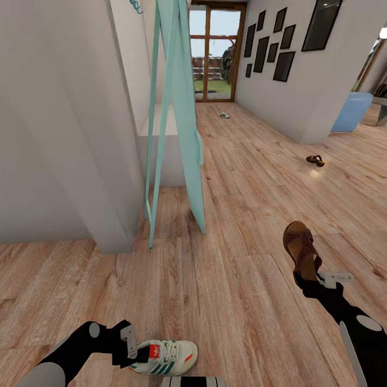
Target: Pick up the two gym shoes and the two sandals from the corridor floor and place them onto the hallstand (shoe rack) in the corridor, making sure they are on the rack and not on the floor. Arrange them so the two gym shoes are next to each other and the two sandals are next to each other.
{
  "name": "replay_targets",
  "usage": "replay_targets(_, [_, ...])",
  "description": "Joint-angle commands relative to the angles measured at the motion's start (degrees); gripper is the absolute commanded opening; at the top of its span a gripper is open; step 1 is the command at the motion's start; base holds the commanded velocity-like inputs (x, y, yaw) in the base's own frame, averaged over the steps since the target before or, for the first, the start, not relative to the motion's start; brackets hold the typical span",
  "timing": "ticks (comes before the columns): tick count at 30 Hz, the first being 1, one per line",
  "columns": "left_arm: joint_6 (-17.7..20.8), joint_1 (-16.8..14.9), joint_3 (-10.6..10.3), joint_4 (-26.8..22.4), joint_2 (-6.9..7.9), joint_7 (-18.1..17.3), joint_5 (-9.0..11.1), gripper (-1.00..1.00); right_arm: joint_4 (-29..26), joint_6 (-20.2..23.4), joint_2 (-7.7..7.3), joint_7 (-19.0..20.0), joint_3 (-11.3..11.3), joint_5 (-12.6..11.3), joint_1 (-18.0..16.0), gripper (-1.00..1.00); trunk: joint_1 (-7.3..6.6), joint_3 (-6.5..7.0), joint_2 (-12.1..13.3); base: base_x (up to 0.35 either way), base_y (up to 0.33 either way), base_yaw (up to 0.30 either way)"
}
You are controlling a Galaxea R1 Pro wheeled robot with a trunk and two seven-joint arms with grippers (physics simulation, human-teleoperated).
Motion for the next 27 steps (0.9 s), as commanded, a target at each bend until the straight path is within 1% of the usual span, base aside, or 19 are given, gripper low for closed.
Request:
replay_targets(1, [-1.04,-0.01,-0.15,-0.05,0.10,0.04,-0.57,1.00,-0.08,0.34,0.01,0.39,-0.09,0.00,-0.03,-1.00,-0.01,-0.05,-0.02,0.000,0.000,0.000])
replay_targets(3, [-1.92,-0.02,-0.17,-0.01,0.18,0.03,-0.65,1.00,-0.09,0.34,0.04,0.39,-0.05,-0.02,-0.04,-1.00,-0.01,-0.05,-0.02,0.000,0.000,0.000])
replay_targets(4, [-2.21,-0.19,-0.51,-0.03,-0.06,-0.20,-1.42,1.00,-0.12,0.34,0.05,0.40,-0.04,-0.04,-0.04,-1.00,-0.01,-0.05,-0.02,0.000,0.000,0.000])
replay_targets(5, [-2.34,-0.56,-1.11,-0.06,-0.46,-0.68,-2.72,1.00,-0.14,0.34,0.07,0.40,-0.03,-0.05,-0.03,-1.00,-0.01,-0.05,-0.02,0.000,0.000,0.000])
replay_targets(6, [-2.38,-0.75,-1.36,-0.06,-0.70,-0.96,-3.37,1.00,-0.15,0.34,0.06,0.40,-0.03,-0.03,-0.03,-1.00,-0.01,-0.05,-0.02,0.000,0.000,0.000])
replay_targets(8, [-2.38,-1.29,-1.94,-0.10,-1.67,-3.02,-5.32,1.00,-0.21,0.34,0.05,0.40,-0.02,-0.05,0.00,-1.00,-0.01,-0.05,-0.02,0.000,0.000,0.000])
replay_targets(11, [-2.38,-1.56,-2.13,-0.09,-2.13,-4.13,-6.06,1.00,-0.25,0.34,0.02,0.40,-0.06,-0.06,-0.01,-1.00,-0.01,-0.05,-0.02,0.000,0.000,0.000])
replay_targets(12, [-2.59,-1.70,-2.23,-0.11,-2.42,-4.70,-6.49,1.00,-0.27,0.35,0.01,0.40,-0.11,-0.07,-0.03,-1.00,0.01,-0.30,-0.03,0.000,0.000,0.000])
replay_targets(18, [-2.70,-1.76,-2.33,-0.15,-2.39,-4.88,-6.99,1.00,-0.43,0.42,0.01,0.40,-0.18,-0.07,-0.02,-1.00,0.17,-2.04,-0.11,0.000,0.000,0.002])
replay_targets(25, [-2.79,-2.28,-2.35,-0.15,-2.06,-4.90,-7.12,1.00,-1.14,0.42,-0.02,0.40,-0.13,-0.02,-0.03,-1.00,0.35,-4.21,-0.21,0.000,0.000,0.047])
replay_targets(27, [-2.79,-2.35,-2.35,-0.17,-2.01,-4.90,-7.16,1.00,-1.19,0.43,0.00,0.40,-0.15,-0.01,-0.02,-1.00,0.35,-4.38,-0.21,0.000,0.000,0.054])
